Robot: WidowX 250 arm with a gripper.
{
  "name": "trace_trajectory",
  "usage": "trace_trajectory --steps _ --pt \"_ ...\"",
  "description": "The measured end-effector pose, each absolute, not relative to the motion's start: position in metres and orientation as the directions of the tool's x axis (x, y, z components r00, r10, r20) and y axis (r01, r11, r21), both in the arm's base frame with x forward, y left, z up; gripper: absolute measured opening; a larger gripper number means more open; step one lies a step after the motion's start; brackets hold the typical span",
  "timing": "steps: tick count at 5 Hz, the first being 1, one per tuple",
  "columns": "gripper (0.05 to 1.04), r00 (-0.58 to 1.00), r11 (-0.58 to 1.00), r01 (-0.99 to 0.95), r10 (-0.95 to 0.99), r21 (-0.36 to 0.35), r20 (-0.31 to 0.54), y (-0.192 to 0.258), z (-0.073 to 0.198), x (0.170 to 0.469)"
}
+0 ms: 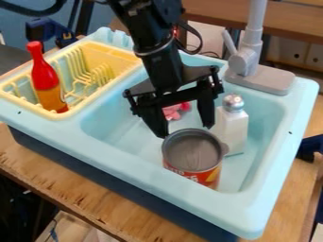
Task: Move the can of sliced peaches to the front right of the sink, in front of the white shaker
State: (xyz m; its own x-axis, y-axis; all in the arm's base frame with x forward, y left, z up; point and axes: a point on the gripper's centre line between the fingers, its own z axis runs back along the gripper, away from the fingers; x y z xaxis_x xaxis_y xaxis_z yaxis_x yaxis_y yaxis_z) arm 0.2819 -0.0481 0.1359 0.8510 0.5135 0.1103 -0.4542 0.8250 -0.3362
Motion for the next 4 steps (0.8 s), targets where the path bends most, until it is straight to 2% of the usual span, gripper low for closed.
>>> trace_trajectory --steps 1,2,3,4 --pt "1.001 0.866 0.857 -0.44 0.484 -0.27 0.124 -0.039 0.148 0.284" --pt "1.001 0.927 0.927 -0.374 0.374 -0.022 0.0 -0.016 0.167 0.29" --pt "1.001 0.975 0.989 -0.143 0.149 0.045 -0.164 -0.009 0.184 0.289" --pt "1.001 0.97 0.997 0.061 -0.069 -0.04 -0.233 0.007 0.195 0.28"
